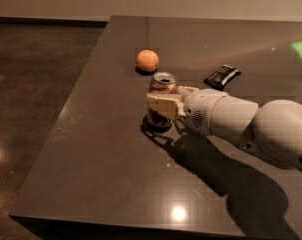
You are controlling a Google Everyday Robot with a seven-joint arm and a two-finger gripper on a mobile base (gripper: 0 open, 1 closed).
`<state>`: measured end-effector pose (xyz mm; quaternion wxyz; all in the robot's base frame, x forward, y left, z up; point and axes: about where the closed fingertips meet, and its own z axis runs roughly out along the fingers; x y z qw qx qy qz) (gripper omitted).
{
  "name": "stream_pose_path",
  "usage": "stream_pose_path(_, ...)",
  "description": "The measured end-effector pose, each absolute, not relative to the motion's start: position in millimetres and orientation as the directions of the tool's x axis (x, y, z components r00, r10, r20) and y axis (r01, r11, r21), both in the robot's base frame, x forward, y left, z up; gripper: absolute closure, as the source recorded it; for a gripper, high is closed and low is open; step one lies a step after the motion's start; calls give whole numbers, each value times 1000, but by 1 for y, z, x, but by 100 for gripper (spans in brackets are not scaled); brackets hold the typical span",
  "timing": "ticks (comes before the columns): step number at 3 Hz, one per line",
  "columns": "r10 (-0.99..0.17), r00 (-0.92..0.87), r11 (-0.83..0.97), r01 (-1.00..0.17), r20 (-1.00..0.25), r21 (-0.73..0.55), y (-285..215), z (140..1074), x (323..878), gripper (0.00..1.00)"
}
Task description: Place orange can upright
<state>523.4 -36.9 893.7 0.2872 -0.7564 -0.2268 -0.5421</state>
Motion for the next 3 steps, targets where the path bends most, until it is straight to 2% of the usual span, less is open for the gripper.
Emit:
stream_pose_path(1, 29, 310, -728, 658, 950, -193, -36, 893, 524, 18)
stream_pose_path(2, 29, 311, -726, 660, 950, -194, -34, 894, 523, 0)
stream_pose_path(3, 29, 311, -726, 660, 950, -194, -33, 894, 523, 0)
